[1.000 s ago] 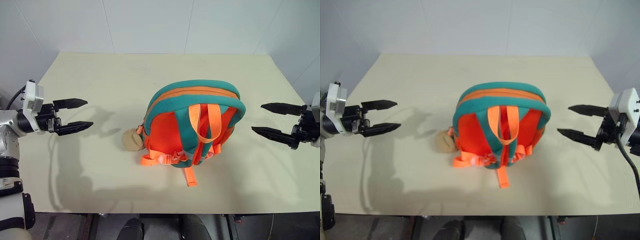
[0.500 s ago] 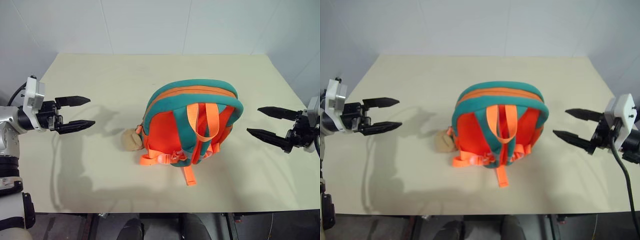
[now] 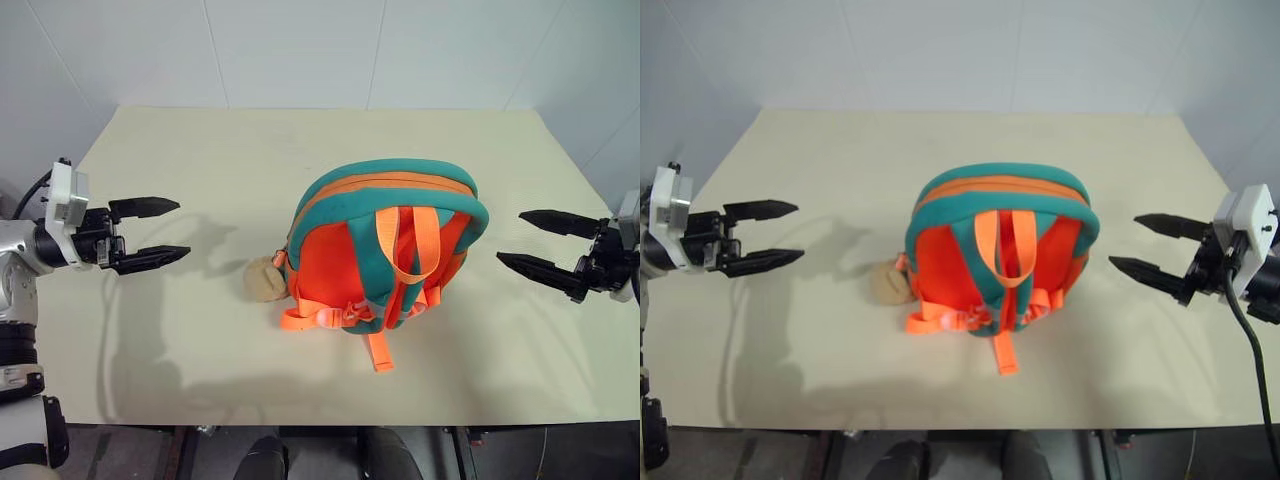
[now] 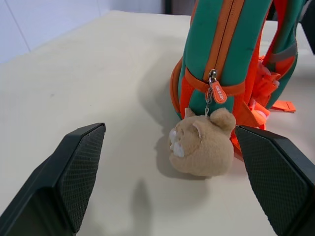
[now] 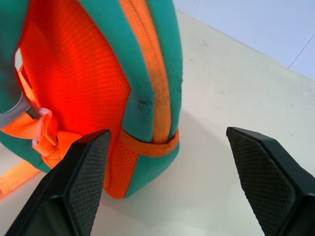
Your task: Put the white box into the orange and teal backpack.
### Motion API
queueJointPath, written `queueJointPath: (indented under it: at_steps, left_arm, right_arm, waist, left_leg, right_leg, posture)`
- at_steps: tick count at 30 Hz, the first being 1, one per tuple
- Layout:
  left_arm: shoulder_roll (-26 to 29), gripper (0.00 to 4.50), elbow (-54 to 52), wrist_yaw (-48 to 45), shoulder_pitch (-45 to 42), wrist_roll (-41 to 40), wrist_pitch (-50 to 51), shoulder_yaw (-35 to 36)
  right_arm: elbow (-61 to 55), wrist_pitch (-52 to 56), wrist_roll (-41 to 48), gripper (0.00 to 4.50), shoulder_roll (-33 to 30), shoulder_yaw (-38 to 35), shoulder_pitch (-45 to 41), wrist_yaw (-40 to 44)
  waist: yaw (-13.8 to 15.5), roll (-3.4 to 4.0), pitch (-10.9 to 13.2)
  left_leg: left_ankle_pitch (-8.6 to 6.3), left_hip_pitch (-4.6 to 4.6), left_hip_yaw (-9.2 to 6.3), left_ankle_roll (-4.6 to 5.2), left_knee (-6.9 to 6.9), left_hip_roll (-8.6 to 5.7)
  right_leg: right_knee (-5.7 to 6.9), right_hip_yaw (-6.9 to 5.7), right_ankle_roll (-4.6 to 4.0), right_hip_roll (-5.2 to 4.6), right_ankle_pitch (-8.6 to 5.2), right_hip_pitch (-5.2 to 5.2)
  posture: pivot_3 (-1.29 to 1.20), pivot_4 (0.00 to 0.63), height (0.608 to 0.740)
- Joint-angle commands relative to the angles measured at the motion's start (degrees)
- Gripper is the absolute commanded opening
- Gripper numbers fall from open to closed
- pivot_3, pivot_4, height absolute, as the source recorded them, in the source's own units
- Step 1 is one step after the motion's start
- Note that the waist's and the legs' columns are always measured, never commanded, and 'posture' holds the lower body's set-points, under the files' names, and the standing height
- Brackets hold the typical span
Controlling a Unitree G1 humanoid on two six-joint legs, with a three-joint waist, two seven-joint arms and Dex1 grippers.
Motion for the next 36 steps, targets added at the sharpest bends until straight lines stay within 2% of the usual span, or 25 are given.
queueJointPath:
  at_steps: [1,6,15,23,26,30,36]
  left_arm:
    - [0.2,4.50,-4.6,0.5,2.5,-2.3,1.3,1.8]
    - [1.6,4.50,-1.1,0.4,0.7,-0.8,1.0,1.3]
    - [1.4,4.50,-2.6,1.0,-0.4,-0.7,3.3,0.3]
    - [1.4,4.50,-3.2,2.1,0.7,-1.4,4.4,1.2]
    - [0.4,4.50,0.5,3.2,-1.8,-0.2,2.0,1.0]
    - [-1.9,4.50,0.4,6.0,-2.1,0.0,1.0,0.6]
    - [-8.0,4.50,0.1,14.0,-2.2,0.1,-1.9,1.6]
  right_arm:
    - [-1.0,-0.8,0.4,4.48,-0.1,0.2,-1.5,-0.3]
    - [-4.8,1.5,2.4,4.48,1.1,2.4,-3.3,-1.6]
    - [-6.6,1.2,2.9,4.48,4.5,3.5,-1.3,-2.7]
    - [-11.7,1.4,4.2,4.48,8.6,2.7,2.9,-7.0]
    - [-11.8,0.2,3.3,4.48,9.7,2.1,3.8,-8.7]
    - [-12.0,-2.4,1.7,4.48,11.5,1.4,4.5,-11.8]
    - [-13.2,-6.2,-1.5,4.48,15.0,2.3,5.2,-17.0]
  waist:
    - [0.0,0.00,0.0]
    - [-0.1,0.00,0.0]
    - [0.2,0.01,0.0]
    - [0.2,0.01,0.0]
    - [0.1,0.01,0.0]
    - [0.2,0.01,0.0]
    - [0.2,0.01,0.0]
  left_leg:
    - [0.00,0.01,0.00,0.00,0.00,0.00]
    - [0.00,0.03,0.01,0.00,0.00,0.01]
    - [-0.02,-0.03,0.01,0.00,-0.01,0.00]
    - [-0.03,-0.02,0.00,0.01,-0.01,0.01]
    - [-0.03,-0.01,0.02,0.01,0.00,0.00]
    - [-0.03,0.02,0.01,0.01,0.01,0.00]
    - [-0.03,0.00,0.01,0.00,0.03,0.00]
  right_leg:
    - [-0.01,0.00,0.00,0.00,0.00,0.00]
    - [-0.15,0.01,-0.01,0.01,0.01,-0.01]
    - [-0.10,0.00,0.01,0.00,0.02,0.00]
    - [-0.10,0.00,0.01,0.01,0.02,0.01]
    - [-0.08,0.01,0.01,0.00,0.02,0.00]
    - [-0.11,0.01,0.00,0.01,0.02,0.01]
    - [-0.08,0.02,0.01,0.01,0.03,0.00]
  posture:
    - [0.00,0.150,0.740]
    - [0.00,0.150,0.740]
    - [0.00,0.150,0.740]
    - [0.00,0.150,0.740]
    - [0.00,0.150,0.740]
    - [0.00,0.150,0.740]
    - [0.00,0.150,0.740]
